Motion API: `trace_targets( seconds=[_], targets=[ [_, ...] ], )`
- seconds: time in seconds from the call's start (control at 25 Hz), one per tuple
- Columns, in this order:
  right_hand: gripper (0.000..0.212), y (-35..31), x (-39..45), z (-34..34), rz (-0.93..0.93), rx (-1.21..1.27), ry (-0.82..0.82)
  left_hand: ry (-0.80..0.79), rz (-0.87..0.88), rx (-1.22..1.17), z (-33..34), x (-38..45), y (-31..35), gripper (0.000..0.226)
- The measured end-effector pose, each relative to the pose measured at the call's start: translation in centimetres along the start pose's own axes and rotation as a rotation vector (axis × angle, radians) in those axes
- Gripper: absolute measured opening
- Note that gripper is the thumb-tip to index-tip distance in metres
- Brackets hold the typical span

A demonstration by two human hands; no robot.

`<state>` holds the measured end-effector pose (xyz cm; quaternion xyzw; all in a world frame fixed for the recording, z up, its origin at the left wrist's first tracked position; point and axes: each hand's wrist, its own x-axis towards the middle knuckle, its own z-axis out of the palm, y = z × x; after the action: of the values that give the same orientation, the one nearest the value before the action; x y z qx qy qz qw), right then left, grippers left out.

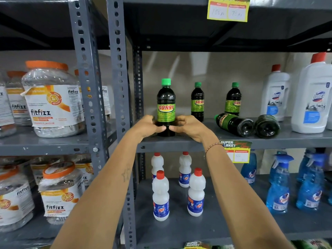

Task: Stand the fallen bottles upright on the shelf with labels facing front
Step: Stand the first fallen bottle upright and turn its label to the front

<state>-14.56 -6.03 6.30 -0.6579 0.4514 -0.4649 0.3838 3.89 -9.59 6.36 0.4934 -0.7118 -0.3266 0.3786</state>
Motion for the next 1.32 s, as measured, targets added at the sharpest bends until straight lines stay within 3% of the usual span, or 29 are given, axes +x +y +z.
trace_targets(
  seconds=[0.08,0.16,0.44,1.32],
  targets=[
    [0.053,0.3,0.2,0.1,-0.01,-0.026,0.023,-0.005,0.056,-0.048,0.3,-0.7,0.2,0.054],
    [0.053,0.2,0.3,0.1,-0.013,-0.034,0.024,-0.002,0.081,-0.072,0.4,-1.2,0.3,0.044],
    [0.05,-0.2,-0.8,-0.1,-0.037,-0.117,-0.003,0.015,0.135,-0.08,0.5,-2.4,0.3,0.047],
    [0.048,-0.1,-3.4,-0.2,-0.085,-0.042,-0.031,0.031,0.225,-0.159,0.7,-5.6,-0.2,0.059]
  ],
)
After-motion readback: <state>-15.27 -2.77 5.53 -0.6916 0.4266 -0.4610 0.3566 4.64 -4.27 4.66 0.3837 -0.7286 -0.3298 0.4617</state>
